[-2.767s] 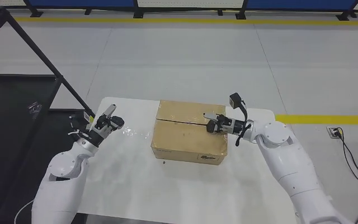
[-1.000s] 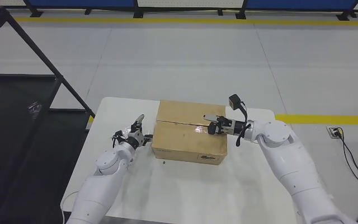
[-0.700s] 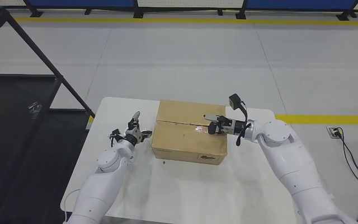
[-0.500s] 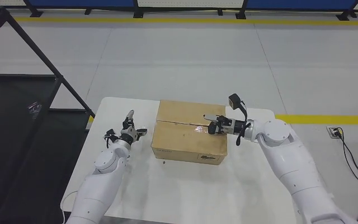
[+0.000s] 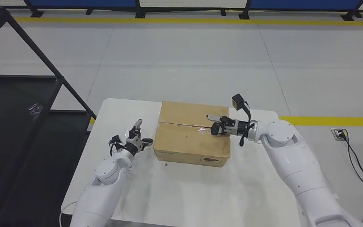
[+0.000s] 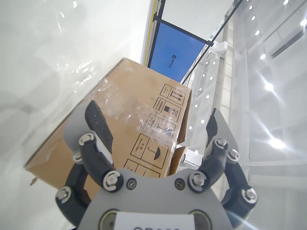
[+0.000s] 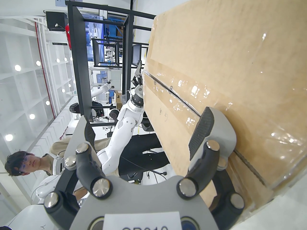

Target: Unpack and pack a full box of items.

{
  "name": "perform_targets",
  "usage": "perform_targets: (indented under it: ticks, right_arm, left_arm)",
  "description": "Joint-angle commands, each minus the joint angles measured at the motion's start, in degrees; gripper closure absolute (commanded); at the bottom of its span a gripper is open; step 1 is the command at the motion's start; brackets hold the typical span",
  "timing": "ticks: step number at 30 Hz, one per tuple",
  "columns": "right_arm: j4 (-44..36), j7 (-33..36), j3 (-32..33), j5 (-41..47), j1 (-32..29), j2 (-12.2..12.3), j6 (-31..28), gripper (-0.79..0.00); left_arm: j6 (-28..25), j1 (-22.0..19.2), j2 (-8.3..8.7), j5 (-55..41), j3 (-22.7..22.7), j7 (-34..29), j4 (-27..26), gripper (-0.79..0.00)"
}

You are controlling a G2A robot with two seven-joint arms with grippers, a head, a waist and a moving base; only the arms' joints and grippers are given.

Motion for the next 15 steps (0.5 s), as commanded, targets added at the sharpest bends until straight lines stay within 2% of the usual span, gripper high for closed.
perform_targets:
  ticks: [1, 4, 8, 15]
  right_arm:
    - [0.11, 0.04, -0.12, 0.06, 0.12, -0.04, -0.02, -0.785]
    - [0.26, 0.06, -0.33, 0.08, 0.32, -0.11, -0.05, -0.785]
    - [0.28, 0.06, -0.54, 0.18, 0.42, -0.17, -0.21, -0.785]
    - [-0.21, 0.19, -0.31, -0.05, 0.15, 0.04, -0.20, -0.785]
  left_arm:
    - [0.43, 0.77, 0.07, 0.81, -0.12, 0.31, -1.40, -0.785]
    - [1.97, 0.59, -0.11, 0.66, 0.08, 0.99, -1.60, -0.785]
    - [4.64, -2.82, -0.77, -0.27, 1.36, 0.75, 2.77, -0.785]
    - [2.40, -8.54, -2.45, -2.33, 3.74, 0.68, 10.94, -0.785]
